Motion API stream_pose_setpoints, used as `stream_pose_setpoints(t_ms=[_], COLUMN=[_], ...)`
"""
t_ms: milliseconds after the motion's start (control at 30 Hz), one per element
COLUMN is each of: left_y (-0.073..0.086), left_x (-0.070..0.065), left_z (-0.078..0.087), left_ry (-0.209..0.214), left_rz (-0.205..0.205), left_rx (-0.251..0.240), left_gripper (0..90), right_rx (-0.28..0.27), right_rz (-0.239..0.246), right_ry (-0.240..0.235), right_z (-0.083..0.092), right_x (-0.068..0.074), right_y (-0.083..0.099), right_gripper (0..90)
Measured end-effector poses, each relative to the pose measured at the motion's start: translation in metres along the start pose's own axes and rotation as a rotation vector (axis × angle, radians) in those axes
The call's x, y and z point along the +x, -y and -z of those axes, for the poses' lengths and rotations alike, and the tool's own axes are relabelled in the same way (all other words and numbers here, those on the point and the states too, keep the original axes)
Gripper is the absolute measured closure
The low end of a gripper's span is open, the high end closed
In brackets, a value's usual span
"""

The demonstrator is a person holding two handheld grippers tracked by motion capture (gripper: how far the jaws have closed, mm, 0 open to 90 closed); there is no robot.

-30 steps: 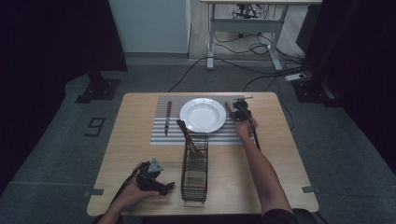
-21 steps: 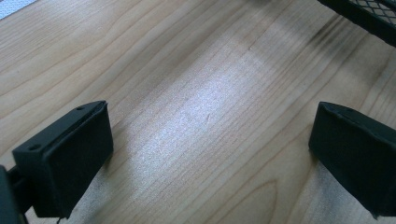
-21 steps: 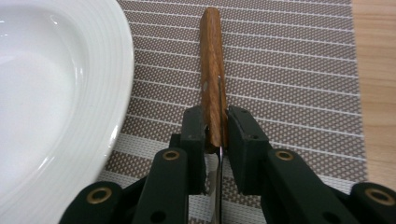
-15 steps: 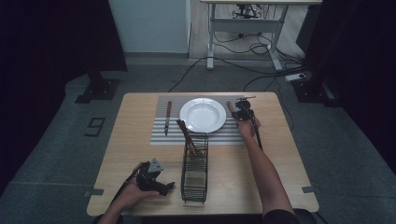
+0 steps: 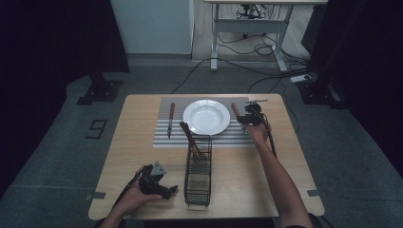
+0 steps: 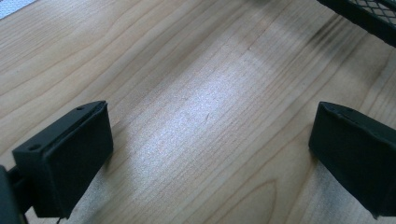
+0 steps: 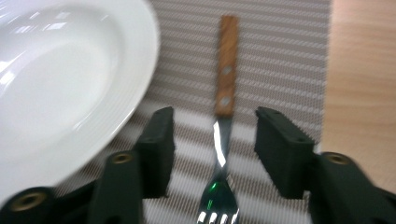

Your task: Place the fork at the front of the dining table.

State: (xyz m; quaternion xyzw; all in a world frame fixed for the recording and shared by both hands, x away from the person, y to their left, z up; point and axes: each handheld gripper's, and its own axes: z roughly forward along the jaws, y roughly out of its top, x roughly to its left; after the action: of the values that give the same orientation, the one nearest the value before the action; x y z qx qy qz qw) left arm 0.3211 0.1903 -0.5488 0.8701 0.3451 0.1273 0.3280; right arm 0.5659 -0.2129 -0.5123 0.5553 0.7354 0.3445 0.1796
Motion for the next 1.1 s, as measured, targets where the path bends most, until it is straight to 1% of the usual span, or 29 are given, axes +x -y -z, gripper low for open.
stream_pose_setpoints(t_ms=[33,67,100,133,200,233,267,433,533,600,633,667,700,800,933,1100], left_y=[0.0,0.0,0.0,0.0,0.0,0.0,0.0,0.0,0.0,0.0,0.0,0.0,0.0,0.0,0.0,0.0], left_x=[0.0,0.0,0.0,0.0,0.0,0.0,0.0,-0.001,-0.001,-0.001,-0.001,-0.001,-0.001,-0.001,-0.001,-0.001], left_z=[0.0,0.0,0.0,0.0,0.0,0.0,0.0,0.0,0.0,0.0,0.0,0.0,0.0,0.0,0.0,0.0], left_ry=[0.0,0.0,0.0,0.0,0.0,0.0,0.0,-0.001,-0.001,0.0,-0.001,-0.001,-0.002,-0.003,-0.004,-0.003], left_rz=[0.0,0.0,0.0,0.0,0.0,0.0,0.0,0.002,0.002,0.002,0.002,0.002,0.002,0.004,0.004,0.005], left_rx=[0.0,0.0,0.0,0.0,0.0,0.0,0.0,0.0,0.0,0.0,0.0,0.0,0.0,0.0,0.001,0.001], left_gripper=[0.0,0.0,0.0,0.0,0.0,0.0,0.0,0.0,0.0,0.0,0.0,0.0,0.0,0.0,0.0,0.0], right_rx=[0.004,0.001,-0.004,-0.005,0.002,0.011,0.017,0.032,0.036,0.035,0.041,0.042,0.04,0.037,0.033,0.028], right_rz=[0.009,0.017,0.037,0.047,0.036,0.03,0.027,0.028,0.014,0.019,0.02,0.006,0.007,0.023,-0.003,-0.009], right_ry=[-0.011,-0.009,0.009,0.008,-0.023,-0.045,-0.058,-0.068,-0.09,-0.09,-0.098,-0.11,-0.118,-0.108,-0.121,-0.137], right_z=[0.002,0.006,0.01,0.014,0.016,0.017,0.017,0.014,0.01,0.01,0.01,0.011,0.01,0.011,0.012,0.013], right_x=[0.0,0.001,0.003,0.003,0.001,-0.001,-0.003,-0.007,-0.008,-0.005,-0.004,-0.002,-0.001,0.003,0.002,0.001], right_y=[0.002,0.005,0.01,0.015,0.02,0.023,0.026,0.04,0.047,0.048,0.048,0.048,0.049,0.051,0.051,0.053], right_gripper=[44.7,43.4,41.7,41.3,40.0,40.1,41.0,41.0,40.6,40.4,40.1,40.1,40.1,40.3,40.4,40.4])
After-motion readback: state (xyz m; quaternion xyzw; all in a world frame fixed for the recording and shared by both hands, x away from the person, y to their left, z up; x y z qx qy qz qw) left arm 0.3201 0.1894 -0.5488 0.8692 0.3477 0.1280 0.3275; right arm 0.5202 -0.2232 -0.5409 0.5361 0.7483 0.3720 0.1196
